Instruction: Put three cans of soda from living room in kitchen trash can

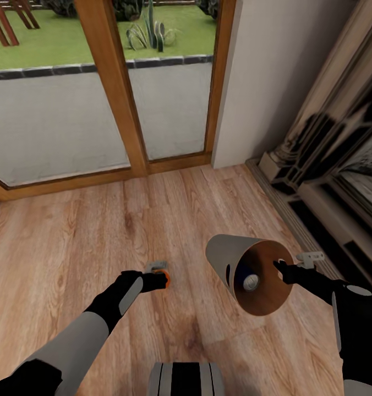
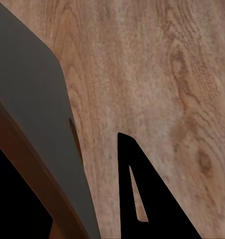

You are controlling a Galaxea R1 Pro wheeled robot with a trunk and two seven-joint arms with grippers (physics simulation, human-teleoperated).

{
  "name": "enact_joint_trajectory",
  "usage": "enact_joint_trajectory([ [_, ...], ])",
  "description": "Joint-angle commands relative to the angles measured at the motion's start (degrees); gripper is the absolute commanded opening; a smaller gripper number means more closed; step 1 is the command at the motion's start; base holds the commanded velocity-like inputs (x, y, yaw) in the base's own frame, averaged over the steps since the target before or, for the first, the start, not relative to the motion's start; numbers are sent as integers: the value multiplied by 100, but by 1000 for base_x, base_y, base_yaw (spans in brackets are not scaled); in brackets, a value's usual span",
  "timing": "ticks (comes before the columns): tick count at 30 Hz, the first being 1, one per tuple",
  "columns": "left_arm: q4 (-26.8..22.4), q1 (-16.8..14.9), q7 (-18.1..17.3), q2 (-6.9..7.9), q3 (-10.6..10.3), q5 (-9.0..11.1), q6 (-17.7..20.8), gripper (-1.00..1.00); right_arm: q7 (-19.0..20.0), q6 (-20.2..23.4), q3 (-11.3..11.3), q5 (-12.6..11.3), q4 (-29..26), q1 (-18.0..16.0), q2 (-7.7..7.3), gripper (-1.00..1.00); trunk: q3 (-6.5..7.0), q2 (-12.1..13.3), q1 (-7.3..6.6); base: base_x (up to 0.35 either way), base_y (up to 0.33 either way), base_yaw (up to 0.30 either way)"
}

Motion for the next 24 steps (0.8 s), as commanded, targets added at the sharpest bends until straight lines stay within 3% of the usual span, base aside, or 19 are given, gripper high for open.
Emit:
enact_joint_trajectory([
  [1,-16,-2,-9,2,-5,-2,96,-100,59,52,-7,-16,-9,-6,2,-100,15,40,-24,0,0,0],
  [4,-390,-2,-11,32,5,6,452,-100,53,78,12,24,-11,-3,0,-100,69,160,-90,0,0,0],
  [7,-1464,11,-11,55,28,15,1153,-100,45,338,195,60,-18,-5,-27,-100,123,281,-155,0,0,0],
  [11,-2752,45,-7,76,53,11,2045,-100,32,1073,468,121,-23,-28,-82,-100,195,441,-243,0,0,0],
  [13,-3213,52,-5,90,66,9,2398,-100,31,1313,560,280,-20,-49,-93,-100,231,521,-287,0,0,0],
  [14,-3601,78,-8,125,74,23,2649,-100,32,1525,616,624,-18,-67,-96,-100,249,561,-309,0,0,0],
  [16,-3971,137,-10,206,78,43,2734,-100,43,1751,651,1050,-14,-114,-91,-100,285,642,-353,0,0,0],
  [19,-4462,194,-14,377,84,63,2734,-100,71,2028,687,1493,-10,-348,-85,-100,339,762,-419,0,0,0],
  [22,-4631,225,-19,545,88,96,2734,-100,73,2239,794,1646,-6,-507,-95,-100,392,882,-485,0,0,0],
  [24,-4690,249,-27,710,93,227,2734,-100,66,2393,914,1705,9,-606,-108,-100,428,962,-529,0,0,0],
])
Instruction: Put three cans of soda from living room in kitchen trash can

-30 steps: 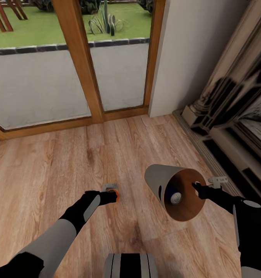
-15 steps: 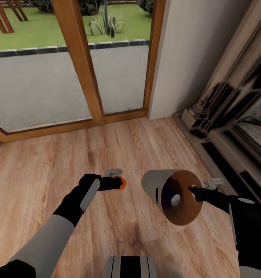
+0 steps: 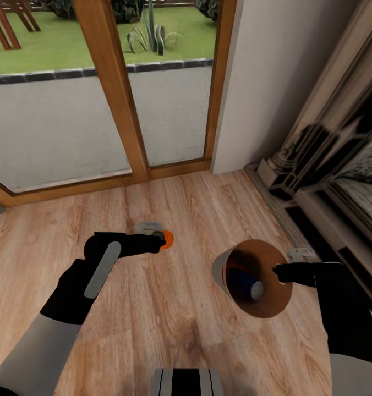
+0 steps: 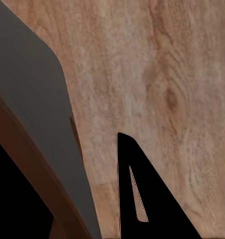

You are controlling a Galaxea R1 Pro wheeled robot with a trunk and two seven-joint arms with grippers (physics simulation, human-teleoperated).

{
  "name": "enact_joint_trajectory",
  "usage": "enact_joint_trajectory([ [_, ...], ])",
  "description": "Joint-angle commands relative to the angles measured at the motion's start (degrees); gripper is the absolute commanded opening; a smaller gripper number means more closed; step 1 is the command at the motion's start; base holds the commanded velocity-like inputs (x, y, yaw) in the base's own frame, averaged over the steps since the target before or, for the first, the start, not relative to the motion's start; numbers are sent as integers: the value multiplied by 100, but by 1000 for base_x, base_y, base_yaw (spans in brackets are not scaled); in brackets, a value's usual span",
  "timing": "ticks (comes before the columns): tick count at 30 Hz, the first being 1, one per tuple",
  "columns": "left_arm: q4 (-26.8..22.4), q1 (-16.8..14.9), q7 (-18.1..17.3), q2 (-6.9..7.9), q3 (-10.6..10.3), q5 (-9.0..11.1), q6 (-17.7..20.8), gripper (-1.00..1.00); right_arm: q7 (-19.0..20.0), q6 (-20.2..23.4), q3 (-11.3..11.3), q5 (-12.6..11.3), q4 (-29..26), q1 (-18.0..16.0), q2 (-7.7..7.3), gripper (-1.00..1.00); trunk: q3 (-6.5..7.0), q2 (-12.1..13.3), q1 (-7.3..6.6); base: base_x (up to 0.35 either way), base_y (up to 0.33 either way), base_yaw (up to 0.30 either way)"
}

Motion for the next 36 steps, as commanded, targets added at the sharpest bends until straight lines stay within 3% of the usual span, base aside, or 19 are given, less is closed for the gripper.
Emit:
enact_joint_trajectory([
  [1,-73,18,-20,183,-6,289,17,-100,59,169,108,36,24,-102,-9,-100,15,40,-23,0,0,0],
  [3,-233,43,-34,377,-12,756,17,-100,60,198,275,241,64,-233,-7,-100,51,120,-67,0,0,0],
  [5,-344,50,-41,471,-18,1010,17,-100,61,198,369,361,91,-278,-3,-100,87,200,-111,0,0,0],
  [7,-596,57,-74,648,-28,1505,17,-100,63,198,516,519,167,-358,22,-100,123,281,-155,0,0,0],
  [11,-852,61,-320,801,-30,1966,17,-100,46,198,674,610,455,-495,50,-100,194,441,-243,0,0,0],
  [17,-927,62,-955,900,-34,2078,17,-100,23,198,876,653,808,-614,71,-100,302,682,-375,0,0,0],
  [25,-942,62,-2132,949,-60,2095,17,-100,-7,198,1165,664,1065,-758,135,-100,446,1003,-551,0,0,0],
  [30,-942,62,-2426,944,-109,2096,17,-100,-187,198,1215,667,1113,-801,320,-100,536,1203,-660,0,0,0],
  [36,-942,62,-2636,943,-124,2101,17,-100,-303,198,1225,673,1125,-810,428,-100,643,1444,-792,0,0,0],
])
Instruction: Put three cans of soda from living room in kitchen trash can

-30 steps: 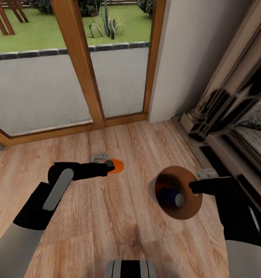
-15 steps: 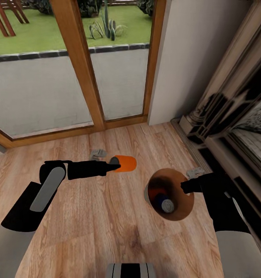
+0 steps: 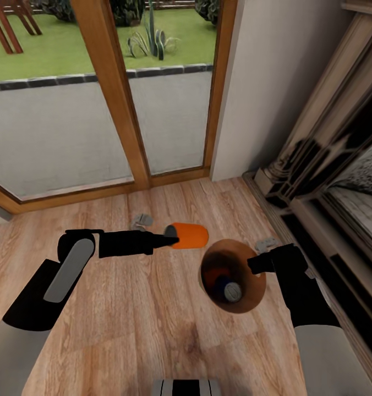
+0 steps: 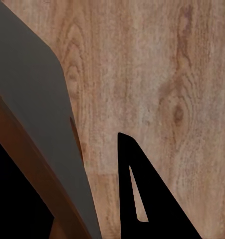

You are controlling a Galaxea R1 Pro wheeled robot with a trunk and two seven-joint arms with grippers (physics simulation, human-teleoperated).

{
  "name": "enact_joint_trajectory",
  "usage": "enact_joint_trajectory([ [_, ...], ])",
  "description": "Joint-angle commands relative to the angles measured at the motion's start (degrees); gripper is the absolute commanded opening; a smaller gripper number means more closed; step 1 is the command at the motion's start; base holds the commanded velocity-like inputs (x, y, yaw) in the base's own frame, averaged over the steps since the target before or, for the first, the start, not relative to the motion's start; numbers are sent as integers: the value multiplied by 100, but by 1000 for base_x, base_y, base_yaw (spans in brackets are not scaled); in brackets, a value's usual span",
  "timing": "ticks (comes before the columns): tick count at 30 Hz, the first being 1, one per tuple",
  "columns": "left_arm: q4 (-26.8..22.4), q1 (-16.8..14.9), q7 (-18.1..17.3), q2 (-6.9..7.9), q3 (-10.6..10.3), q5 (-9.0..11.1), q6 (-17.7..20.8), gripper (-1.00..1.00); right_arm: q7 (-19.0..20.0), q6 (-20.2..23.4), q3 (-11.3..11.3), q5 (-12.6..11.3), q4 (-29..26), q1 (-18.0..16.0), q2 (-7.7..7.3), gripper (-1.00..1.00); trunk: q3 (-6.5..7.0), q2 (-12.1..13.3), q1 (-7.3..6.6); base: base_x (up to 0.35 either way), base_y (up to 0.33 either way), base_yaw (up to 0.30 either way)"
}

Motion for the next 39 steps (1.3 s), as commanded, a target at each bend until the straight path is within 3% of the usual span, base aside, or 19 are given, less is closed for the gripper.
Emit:
enact_joint_trajectory([
  [1,0,-4,-119,3,-5,-54,8,-100,46,42,-4,-35,11,-5,10,-100,15,40,-23,0,0,0],
  [5,3,-4,-209,-24,-55,-87,8,-100,28,42,-2,-33,92,-13,26,-100,87,200,-111,0,0,0],
  [7,16,-7,-199,-49,-348,-112,8,-100,23,42,20,-31,135,-65,98,-100,123,281,-155,0,0,0],
  [9,21,-8,-187,-62,-515,-123,8,-100,21,42,72,13,188,-125,152,-100,159,361,-199,0,0,0],
  [17,53,-8,-143,-82,-763,-139,8,-100,16,42,152,312,284,-211,362,-100,303,682,-375,0,0,0],
  [22,68,-11,171,-122,-1058,-146,8,-100,18,42,154,506,290,-326,478,-100,392,882,-484,0,0,0],
  [24,71,-10,418,-202,-1158,-148,8,-100,17,42,156,540,295,-347,497,-100,428,962,-528,0,0,0],
  [27,77,-12,997,-341,-1549,-158,8,-100,16,42,154,574,299,-413,515,-100,428,962,-528,0,0,0],
  [30,78,-13,1321,-442,-1684,-221,8,-100,16,42,154,579,300,-431,518,-100,428,962,-528,0,0,0],
  [35,79,-12,1585,-657,-1767,-440,8,-100,17,42,153,582,300,-441,521,-100,428,962,-528,0,0,0],
  [39,79,-6,1729,-875,-1792,-813,8,-100,17,42,157,583,349,-449,548,-100,428,962,-528,0,0,0],
])
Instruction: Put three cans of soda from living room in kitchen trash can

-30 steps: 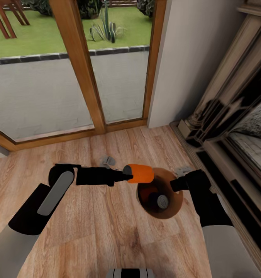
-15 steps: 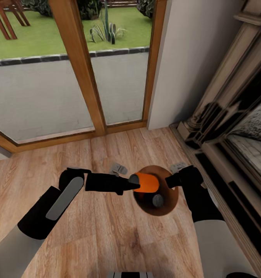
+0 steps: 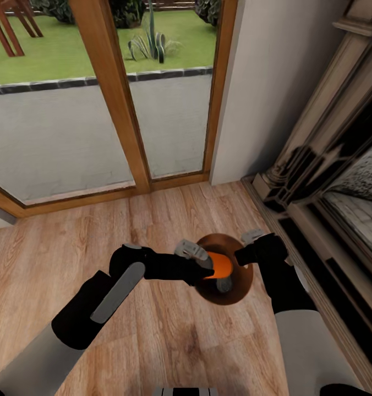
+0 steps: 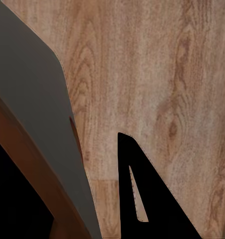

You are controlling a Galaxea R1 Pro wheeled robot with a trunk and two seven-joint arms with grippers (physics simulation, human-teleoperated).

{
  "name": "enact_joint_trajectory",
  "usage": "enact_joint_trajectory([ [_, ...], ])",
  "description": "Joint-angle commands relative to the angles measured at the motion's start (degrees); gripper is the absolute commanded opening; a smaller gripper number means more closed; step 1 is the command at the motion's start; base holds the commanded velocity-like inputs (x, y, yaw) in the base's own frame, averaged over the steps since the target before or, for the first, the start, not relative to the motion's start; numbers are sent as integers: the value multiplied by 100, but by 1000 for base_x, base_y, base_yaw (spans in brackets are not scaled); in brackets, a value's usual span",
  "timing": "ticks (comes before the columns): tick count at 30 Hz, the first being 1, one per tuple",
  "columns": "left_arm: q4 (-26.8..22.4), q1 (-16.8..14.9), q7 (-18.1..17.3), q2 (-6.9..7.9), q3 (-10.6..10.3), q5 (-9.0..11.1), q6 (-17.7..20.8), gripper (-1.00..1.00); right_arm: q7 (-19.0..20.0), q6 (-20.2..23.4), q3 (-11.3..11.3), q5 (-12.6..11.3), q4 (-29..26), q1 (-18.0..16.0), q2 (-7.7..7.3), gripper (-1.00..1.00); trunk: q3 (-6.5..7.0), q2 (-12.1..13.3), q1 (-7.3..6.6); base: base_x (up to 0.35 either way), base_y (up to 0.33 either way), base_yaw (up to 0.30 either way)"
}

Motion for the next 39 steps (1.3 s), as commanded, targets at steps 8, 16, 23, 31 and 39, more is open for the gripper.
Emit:
enact_joint_trajectory([
  [8,148,-10,-35,-195,-22,-379,9,-100,64,43,-14,-76,49,-9,23,-100,-3,-2,-1,0,0,0],
  [16,564,-9,29,-505,-52,-964,9,-100,60,43,-15,-76,38,-58,75,-100,-3,-2,-1,0,0,0],
  [23,814,-7,50,-677,-56,-1334,9,-100,60,43,-15,42,33,-159,148,-100,-3,-2,-1,0,0,0],
  [31,1034,-9,251,-693,-57,-1367,-15,-100,60,43,-13,274,18,-209,296,-100,-3,-2,-1,0,0,0],
  [39,1139,-10,366,-703,-58,-1367,-127,-100,60,43,-7,297,24,-212,311,-100,-3,-2,-1,0,0,0],
])
